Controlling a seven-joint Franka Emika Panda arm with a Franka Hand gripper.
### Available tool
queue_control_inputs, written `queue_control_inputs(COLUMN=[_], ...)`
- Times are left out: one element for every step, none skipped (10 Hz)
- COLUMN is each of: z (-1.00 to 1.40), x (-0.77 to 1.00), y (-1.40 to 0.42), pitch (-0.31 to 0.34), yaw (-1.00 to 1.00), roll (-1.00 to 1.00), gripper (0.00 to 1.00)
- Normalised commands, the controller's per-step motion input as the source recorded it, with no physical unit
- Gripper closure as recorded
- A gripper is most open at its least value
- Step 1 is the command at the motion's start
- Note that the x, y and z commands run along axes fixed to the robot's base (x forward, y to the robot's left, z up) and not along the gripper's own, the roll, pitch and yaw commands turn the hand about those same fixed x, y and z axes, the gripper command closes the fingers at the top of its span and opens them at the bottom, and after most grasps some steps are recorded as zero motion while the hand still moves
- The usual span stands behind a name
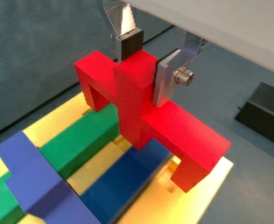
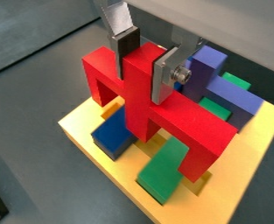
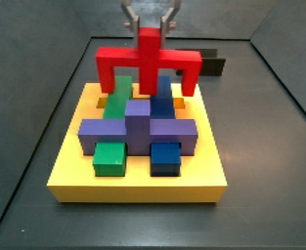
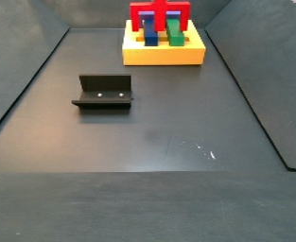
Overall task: Pick up the red object. Move up. Place the red object on the fixture. Regrasp the red object. Move to above the board. Insert the red object.
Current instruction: Insert the red object.
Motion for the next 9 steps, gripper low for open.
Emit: queue_control_inputs(z=[0.0, 0.0, 0.0, -0.17, -0.24, -0.23, -0.2, -0.17, -0.2], x=[-0.26, -0.17, -0.21, 0.06, 0.12, 0.15, 0.14, 0.0, -0.11], y=[0.0, 0.0, 0.0, -0.04, -0.03, -0.03, -0.01, 0.0, 0.0], pitch=[-0.183, -0.194, -0.187, -0.11, -0.094, -0.076, -0.041, -0.034, -0.073], yaw=[0.0, 0.0, 0.0, 0.0, 0.0, 0.0, 0.0, 0.0, 0.0], roll=[0.0, 0.0, 0.0, 0.01, 0.0, 0.0, 0.02, 0.04, 0.04], gripper=[1.0, 1.0, 1.0, 1.0, 1.0, 1.0, 1.0, 1.0, 1.0])
